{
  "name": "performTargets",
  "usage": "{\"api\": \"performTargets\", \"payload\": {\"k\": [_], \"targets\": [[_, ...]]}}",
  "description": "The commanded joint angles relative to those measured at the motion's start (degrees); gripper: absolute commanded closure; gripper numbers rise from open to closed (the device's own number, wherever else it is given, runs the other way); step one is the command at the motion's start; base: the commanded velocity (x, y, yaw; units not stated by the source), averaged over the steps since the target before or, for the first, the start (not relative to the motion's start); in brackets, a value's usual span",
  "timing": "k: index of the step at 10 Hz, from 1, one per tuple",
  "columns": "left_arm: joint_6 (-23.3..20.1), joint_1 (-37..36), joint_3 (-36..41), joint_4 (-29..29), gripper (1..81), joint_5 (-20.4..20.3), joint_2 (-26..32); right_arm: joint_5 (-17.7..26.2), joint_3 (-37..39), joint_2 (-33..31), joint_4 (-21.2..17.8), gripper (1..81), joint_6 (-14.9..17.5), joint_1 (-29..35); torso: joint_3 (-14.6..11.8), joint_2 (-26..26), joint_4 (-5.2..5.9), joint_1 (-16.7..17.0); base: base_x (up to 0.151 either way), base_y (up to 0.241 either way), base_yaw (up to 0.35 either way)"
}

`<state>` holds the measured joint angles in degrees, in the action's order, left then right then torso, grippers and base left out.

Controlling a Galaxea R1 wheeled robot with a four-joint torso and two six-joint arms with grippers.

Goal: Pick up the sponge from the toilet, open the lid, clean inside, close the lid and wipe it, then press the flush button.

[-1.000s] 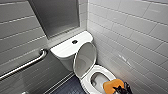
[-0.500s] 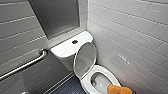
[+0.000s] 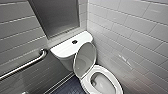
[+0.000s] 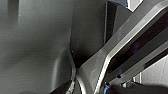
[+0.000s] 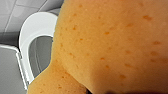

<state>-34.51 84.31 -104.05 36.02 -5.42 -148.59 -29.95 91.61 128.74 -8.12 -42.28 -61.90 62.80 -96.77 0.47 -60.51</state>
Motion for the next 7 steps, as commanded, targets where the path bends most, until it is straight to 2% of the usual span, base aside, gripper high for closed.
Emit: {"api": "performTargets", "payload": {"k": [1,3,4,7], "targets": [[-0.47,0.55,1.3,-0.25,1.0,5.95,0.48,10.66,-5.66,-3.73,1.0,81.1,6.14,6.11,0.02,0.0,0.0,0.0,0.0,0.0,0.0],[-0.99,0.55,1.3,-0.25,1.0,5.87,0.31,20.18,-5.67,-3.56,1.18,81.1,8.26,12.17,0.02,0.0,0.0,0.0,0.0,0.0,0.0],[-0.91,0.55,1.3,-0.25,1.0,5.86,0.22,25.36,-5.93,-3.12,2.4,81.1,8.53,16.05,0.02,-0.02,0.0,0.0,0.0,0.0,0.0],[-0.91,0.55,0.69,-0.16,1.0,5.86,0.22,36.7,-3.39,0.39,2.67,81.1,8.44,28.17,0.02,-0.02,0.0,0.0,0.0,0.0,0.0]]}}
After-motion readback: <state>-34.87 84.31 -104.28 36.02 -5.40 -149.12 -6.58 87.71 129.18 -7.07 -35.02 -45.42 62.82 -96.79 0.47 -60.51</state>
